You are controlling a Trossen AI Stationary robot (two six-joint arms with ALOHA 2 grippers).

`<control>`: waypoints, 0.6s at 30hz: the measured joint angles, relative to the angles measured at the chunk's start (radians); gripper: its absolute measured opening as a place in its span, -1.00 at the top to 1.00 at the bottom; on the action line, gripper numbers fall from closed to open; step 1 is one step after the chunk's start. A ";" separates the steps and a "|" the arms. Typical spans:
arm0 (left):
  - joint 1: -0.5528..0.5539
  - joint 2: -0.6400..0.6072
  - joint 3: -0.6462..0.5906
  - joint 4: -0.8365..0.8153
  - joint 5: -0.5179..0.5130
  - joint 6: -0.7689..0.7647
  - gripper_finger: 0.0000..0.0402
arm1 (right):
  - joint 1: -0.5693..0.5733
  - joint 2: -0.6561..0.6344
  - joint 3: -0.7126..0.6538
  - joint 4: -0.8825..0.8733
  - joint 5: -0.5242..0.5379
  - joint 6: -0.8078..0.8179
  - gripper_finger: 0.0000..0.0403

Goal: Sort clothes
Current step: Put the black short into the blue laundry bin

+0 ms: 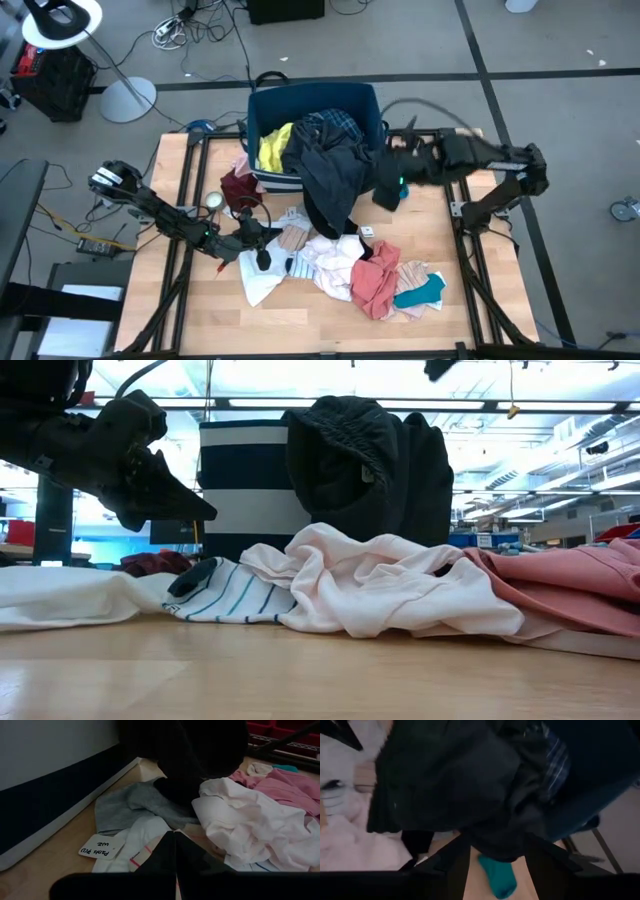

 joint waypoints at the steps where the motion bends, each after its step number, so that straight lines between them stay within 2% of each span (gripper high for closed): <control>1: 0.000 0.000 0.000 0.000 0.000 0.000 1.00 | 0.017 -0.023 -0.066 0.042 0.010 0.017 0.10; 5: 0.000 0.000 0.000 0.002 0.000 0.000 1.00 | 0.070 -0.095 -0.311 0.259 0.018 0.080 0.10; 10: 0.000 0.000 0.000 0.010 0.000 0.000 1.00 | 0.105 -0.128 -0.554 0.539 0.017 0.120 0.09; 18: 0.000 0.000 0.000 0.013 0.001 -0.004 1.00 | 0.109 -0.116 -0.783 0.968 0.017 0.121 0.08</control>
